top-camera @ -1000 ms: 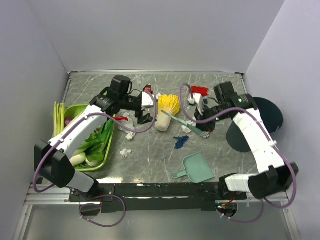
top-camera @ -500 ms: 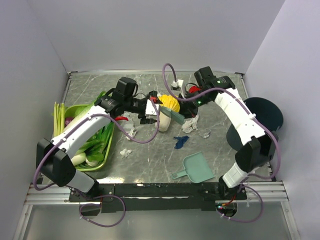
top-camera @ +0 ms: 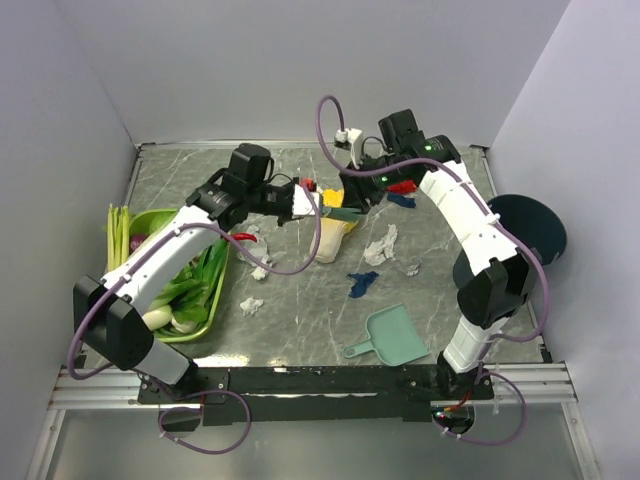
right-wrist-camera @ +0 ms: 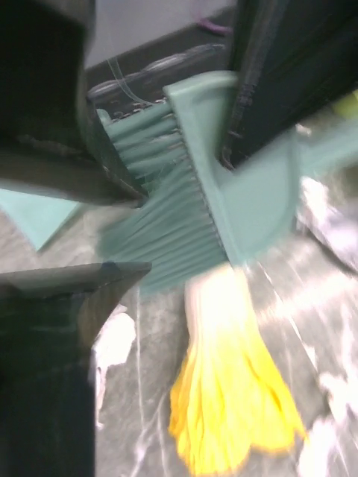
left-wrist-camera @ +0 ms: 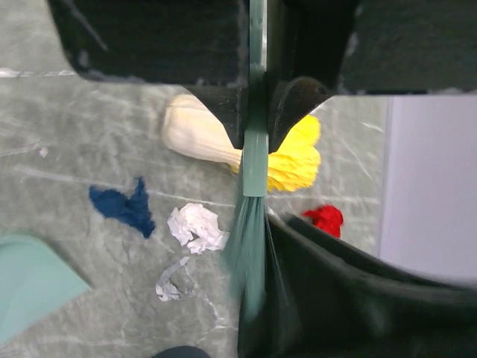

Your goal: Sweep away the paper scraps from the table

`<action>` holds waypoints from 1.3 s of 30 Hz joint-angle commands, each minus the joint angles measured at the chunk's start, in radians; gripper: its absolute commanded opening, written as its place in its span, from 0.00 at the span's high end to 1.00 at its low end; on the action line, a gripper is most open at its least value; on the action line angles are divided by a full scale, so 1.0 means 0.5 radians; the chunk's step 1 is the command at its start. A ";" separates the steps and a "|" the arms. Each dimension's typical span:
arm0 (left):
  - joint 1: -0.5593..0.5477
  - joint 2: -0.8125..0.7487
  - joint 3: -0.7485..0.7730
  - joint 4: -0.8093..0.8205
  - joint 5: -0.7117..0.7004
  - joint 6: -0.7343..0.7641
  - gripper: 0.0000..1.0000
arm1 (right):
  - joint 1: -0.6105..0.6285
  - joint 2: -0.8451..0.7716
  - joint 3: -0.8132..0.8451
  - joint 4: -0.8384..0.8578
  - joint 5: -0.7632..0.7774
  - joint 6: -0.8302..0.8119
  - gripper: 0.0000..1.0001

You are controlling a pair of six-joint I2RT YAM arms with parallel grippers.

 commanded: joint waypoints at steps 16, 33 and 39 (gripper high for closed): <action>0.697 0.012 -0.002 1.895 0.105 -3.476 0.99 | -0.457 -0.442 -0.682 2.065 -0.838 1.679 0.00; 0.694 -0.003 0.060 1.957 0.053 -3.774 0.99 | -0.119 -0.120 -0.350 2.360 -0.848 1.942 0.08; 0.688 -0.003 0.060 1.905 0.410 -3.444 0.99 | -0.143 -0.135 -0.256 2.194 -0.835 1.713 0.09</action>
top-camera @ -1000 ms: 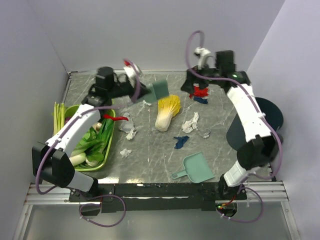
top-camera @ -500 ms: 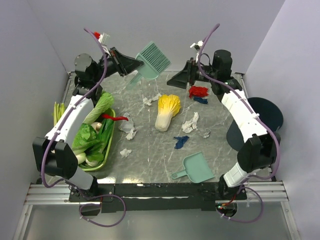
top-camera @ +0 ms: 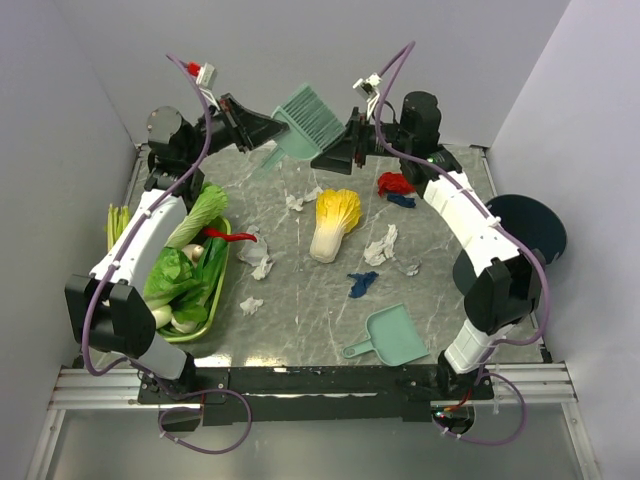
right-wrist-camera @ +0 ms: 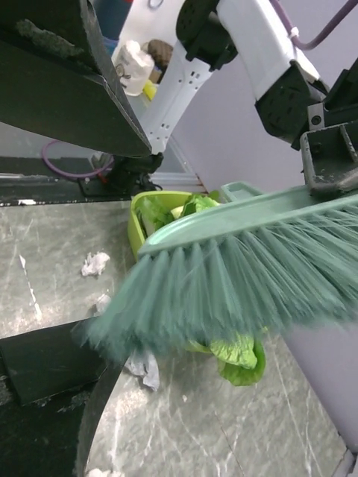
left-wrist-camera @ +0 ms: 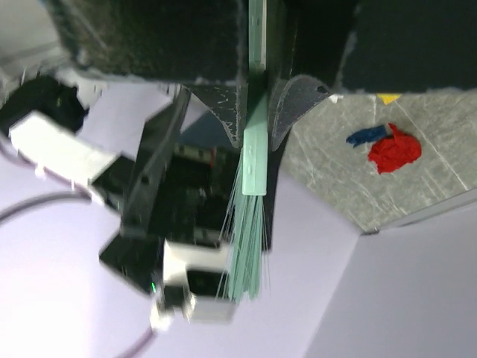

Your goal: Sweep away the paper scraps from the table

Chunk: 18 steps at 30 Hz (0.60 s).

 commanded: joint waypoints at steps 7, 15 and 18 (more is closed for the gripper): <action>-0.022 -0.084 0.101 -0.536 0.628 0.760 0.99 | -0.080 -0.125 0.282 -0.658 0.038 -0.923 0.08; -0.132 -0.099 0.248 -1.468 0.628 1.638 0.99 | -0.068 -0.220 0.082 -0.741 -0.042 -1.102 0.08; -0.169 -0.087 0.260 -1.524 0.622 1.706 0.99 | -0.053 -0.217 0.058 -0.772 -0.118 -1.121 0.09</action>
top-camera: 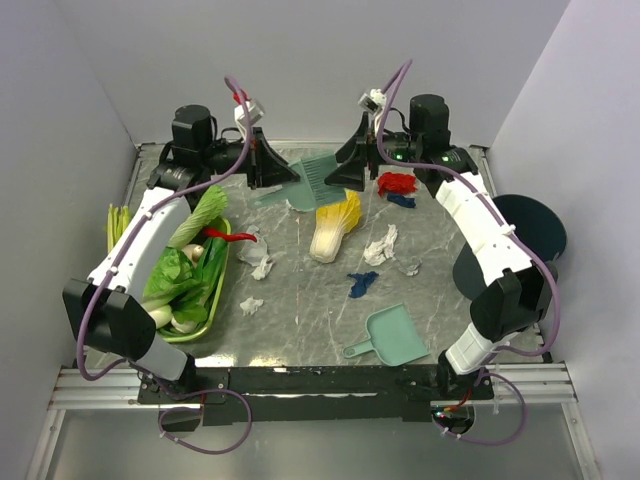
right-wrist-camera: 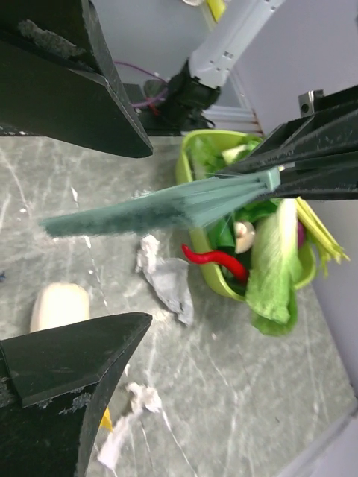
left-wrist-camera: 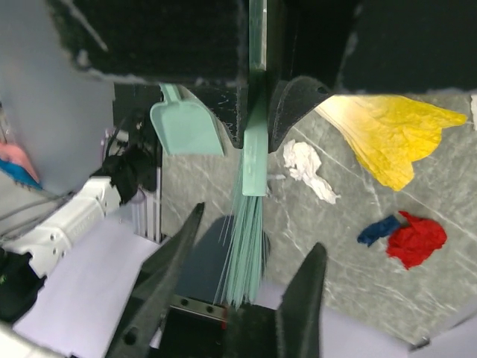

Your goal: Sweep away the paper scraps from the table

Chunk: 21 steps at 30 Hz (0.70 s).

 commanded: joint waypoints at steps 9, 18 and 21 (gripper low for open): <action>-0.105 -0.032 0.149 -0.336 0.061 0.398 0.99 | 0.057 -0.039 -0.061 0.087 -0.367 0.040 0.49; -0.087 -0.010 0.119 -0.239 0.079 0.316 0.29 | -0.083 -0.042 -0.285 1.043 -0.567 0.950 1.00; -0.023 -0.010 0.005 -0.007 0.162 0.114 0.22 | -0.194 -0.024 -0.384 1.416 -0.644 1.374 1.00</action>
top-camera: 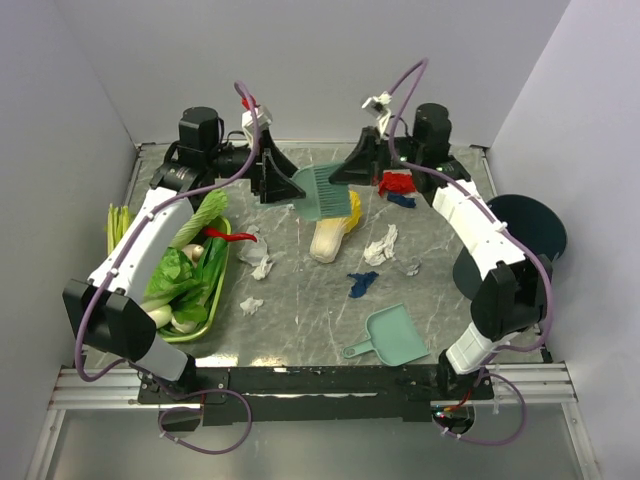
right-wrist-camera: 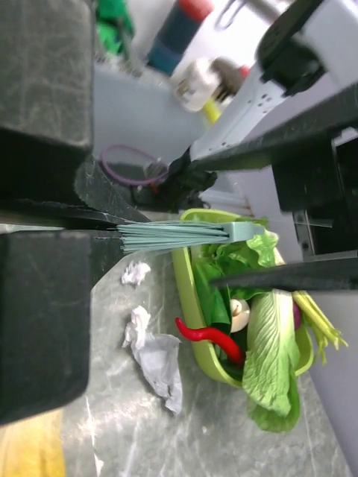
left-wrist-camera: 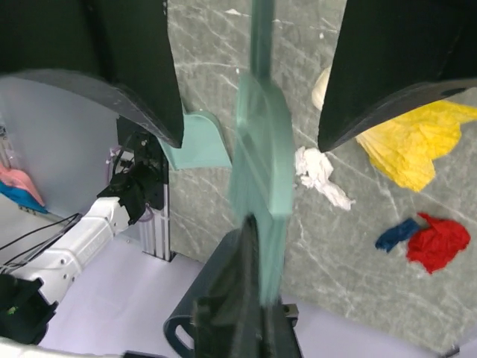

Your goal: Sweep away the paper scraps from the table

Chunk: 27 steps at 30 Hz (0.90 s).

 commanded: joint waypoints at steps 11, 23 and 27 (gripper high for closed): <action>0.178 0.066 -0.411 1.363 0.390 -1.220 0.26 | -0.216 -0.090 -0.211 1.006 -0.270 0.989 1.00; 0.163 0.045 -0.479 1.303 0.431 -1.208 0.36 | -0.280 -0.022 -0.125 0.942 -0.181 1.011 1.00; 0.160 0.048 -0.457 1.228 0.403 -1.131 0.41 | -0.277 -0.016 -0.131 0.924 -0.178 0.986 1.00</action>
